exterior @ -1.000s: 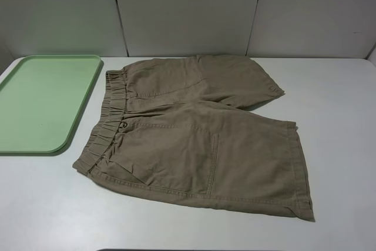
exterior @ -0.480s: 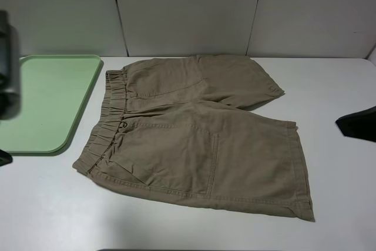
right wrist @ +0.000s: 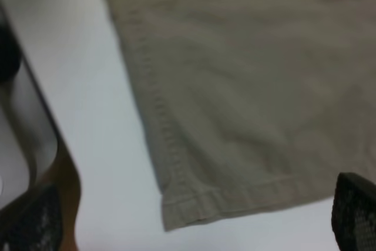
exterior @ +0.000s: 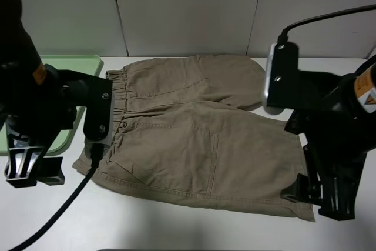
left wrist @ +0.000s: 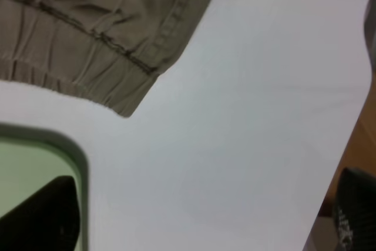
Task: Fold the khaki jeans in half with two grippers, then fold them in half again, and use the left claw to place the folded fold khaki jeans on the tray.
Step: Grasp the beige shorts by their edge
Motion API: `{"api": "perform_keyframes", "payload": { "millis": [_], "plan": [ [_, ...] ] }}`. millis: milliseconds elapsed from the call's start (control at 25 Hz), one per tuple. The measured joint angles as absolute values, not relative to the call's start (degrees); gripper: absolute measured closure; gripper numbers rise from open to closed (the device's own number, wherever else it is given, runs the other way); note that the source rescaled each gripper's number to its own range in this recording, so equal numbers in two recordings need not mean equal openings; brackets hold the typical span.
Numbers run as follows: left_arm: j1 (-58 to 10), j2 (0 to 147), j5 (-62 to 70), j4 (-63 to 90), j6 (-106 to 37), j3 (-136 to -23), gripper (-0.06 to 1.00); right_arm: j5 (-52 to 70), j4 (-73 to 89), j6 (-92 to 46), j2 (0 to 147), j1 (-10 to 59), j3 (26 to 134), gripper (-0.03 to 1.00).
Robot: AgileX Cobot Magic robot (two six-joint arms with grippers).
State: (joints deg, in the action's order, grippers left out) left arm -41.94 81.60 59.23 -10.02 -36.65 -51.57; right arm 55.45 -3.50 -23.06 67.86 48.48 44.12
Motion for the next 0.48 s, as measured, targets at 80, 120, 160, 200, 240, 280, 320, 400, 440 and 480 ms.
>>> {"api": "perform_keyframes", "payload": {
  "millis": [80,120,160,200,240,280,320,400,440,480],
  "plan": [
    [-41.94,83.28,59.11,-9.75,-38.56,-51.57,0.11,54.73,-3.5,-23.06,70.21,49.79,43.93,-0.02],
    [-41.94,84.04,58.91,-9.59,-39.55,-51.57,0.11,53.4,-3.5,-23.06,71.05,50.05,43.3,-0.02],
    [-41.94,84.66,58.66,-9.48,-40.31,-51.57,0.11,51.72,-3.5,-23.06,71.96,50.1,42.16,-0.02],
    [-41.94,85.05,58.16,-9.4,-41.05,-51.57,0.11,50.3,-3.61,-23.06,72.86,50.23,40.59,-0.02],
    [-41.94,85.2,57.43,-9.36,-41.87,-51.57,0.11,48.77,-3.89,-23.06,73.56,50.23,39.09,-0.02],
    [-41.94,85.34,56.29,-9.36,-42.86,-51.57,0.11,47.34,-4.57,-23.06,74.29,50.23,37.18,-0.02],
    [-41.94,85.45,55.33,-9.36,-43.71,-51.57,0.11,46.25,-5.29,-23.06,74.85,50.23,35.33,-0.02],
    [-41.94,85.45,54.37,-9.42,-45.56,-51.57,0.11,45.06,-7.25,-23.06,75.52,50.23,32.3,-0.02],
    [-41.94,85.45,54.21,-9.42,-46.42,-51.57,0.11,44.88,-8.17,-23.06,75.64,50.23,30.91,-0.02],
    [-41.94,85.45,54.16,-9.42,-47.11,-51.57,0.11,44.88,-8.81,-23.06,75.64,50.23,29.78,-0.02]
  ]
}}
